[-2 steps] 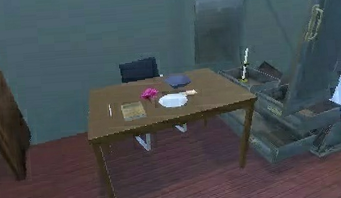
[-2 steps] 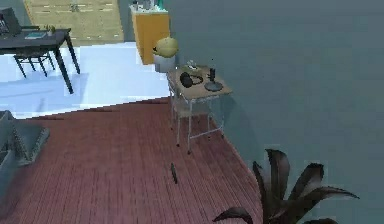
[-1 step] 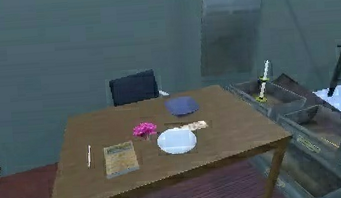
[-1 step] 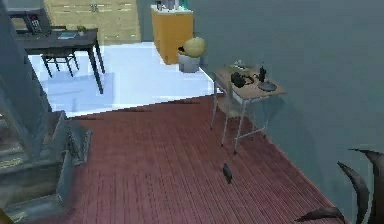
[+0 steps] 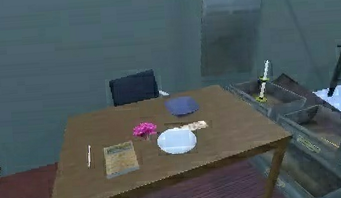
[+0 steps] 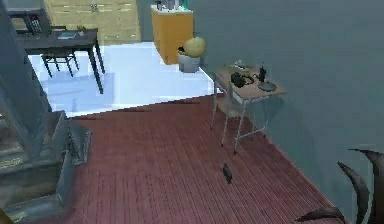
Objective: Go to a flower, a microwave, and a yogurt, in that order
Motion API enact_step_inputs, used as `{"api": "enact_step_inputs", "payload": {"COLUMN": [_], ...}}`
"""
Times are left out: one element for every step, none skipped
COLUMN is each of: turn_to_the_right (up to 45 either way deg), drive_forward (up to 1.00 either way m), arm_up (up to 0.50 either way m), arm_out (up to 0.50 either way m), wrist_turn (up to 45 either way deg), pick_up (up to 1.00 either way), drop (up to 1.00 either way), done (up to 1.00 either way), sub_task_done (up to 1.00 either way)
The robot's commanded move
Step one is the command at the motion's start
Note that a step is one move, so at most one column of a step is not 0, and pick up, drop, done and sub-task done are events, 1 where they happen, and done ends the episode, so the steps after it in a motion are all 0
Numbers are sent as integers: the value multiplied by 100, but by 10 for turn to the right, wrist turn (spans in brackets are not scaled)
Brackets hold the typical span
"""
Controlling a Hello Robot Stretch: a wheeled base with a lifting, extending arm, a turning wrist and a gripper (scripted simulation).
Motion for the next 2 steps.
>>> {"api": "enact_step_inputs", "payload": {"turn_to_the_right": [450,300], "drive_forward": [0,0], "arm_up": [0,0], "arm_out": [0,0], "wrist_turn": [0,0], "pick_up": [0,0], "drop": [0,0], "done": [0,0], "sub_task_done": [0,0]}}
